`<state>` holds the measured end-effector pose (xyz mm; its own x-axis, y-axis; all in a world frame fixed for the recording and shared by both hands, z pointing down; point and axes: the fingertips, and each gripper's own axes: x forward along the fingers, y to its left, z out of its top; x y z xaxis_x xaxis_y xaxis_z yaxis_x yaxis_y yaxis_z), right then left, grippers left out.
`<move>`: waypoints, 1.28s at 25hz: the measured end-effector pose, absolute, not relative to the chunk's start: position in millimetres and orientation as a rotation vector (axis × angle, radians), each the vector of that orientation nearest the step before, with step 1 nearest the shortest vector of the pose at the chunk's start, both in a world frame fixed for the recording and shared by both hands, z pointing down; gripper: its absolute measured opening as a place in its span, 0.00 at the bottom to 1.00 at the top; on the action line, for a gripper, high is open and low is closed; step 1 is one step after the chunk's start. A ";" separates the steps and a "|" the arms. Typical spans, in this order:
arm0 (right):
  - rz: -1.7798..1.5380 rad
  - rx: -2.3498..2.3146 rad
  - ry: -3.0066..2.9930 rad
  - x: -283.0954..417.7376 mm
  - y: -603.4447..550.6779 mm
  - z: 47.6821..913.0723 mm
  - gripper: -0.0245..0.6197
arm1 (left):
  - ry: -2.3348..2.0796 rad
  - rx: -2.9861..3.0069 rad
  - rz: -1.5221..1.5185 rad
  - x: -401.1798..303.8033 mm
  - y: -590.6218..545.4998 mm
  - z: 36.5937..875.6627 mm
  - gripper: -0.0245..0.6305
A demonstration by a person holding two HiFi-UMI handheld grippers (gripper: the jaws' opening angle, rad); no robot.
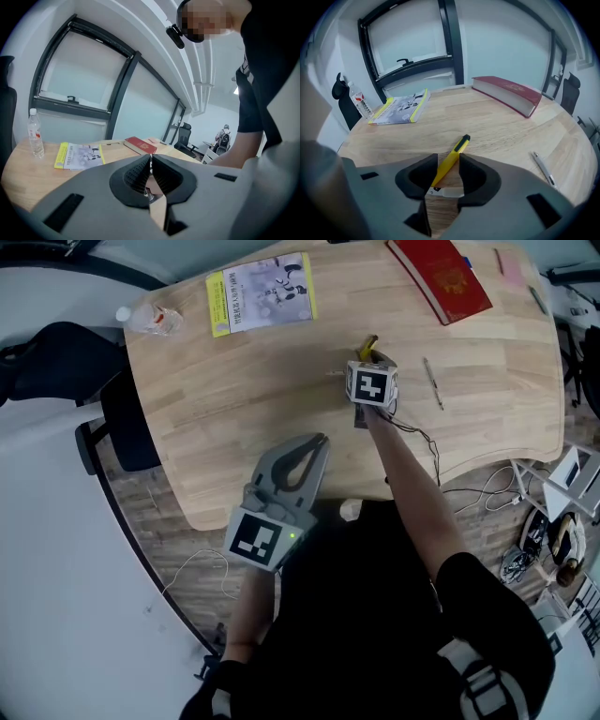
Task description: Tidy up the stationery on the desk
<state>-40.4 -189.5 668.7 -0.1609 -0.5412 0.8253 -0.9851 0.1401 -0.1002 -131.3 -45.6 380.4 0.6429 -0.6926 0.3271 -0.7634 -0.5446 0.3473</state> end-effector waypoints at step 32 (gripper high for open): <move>0.739 1.328 -1.880 68.4 -151.3 635.4 0.15 | -1.124 2.486 0.168 -30.9 -22.0 353.0 0.10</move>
<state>68.4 -151.3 635.4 -0.2214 -0.5448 0.8088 -0.9496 0.3091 -0.0517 -30.9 -22.0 353.0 0.6686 -0.6928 0.2700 -0.7415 -0.5937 0.3126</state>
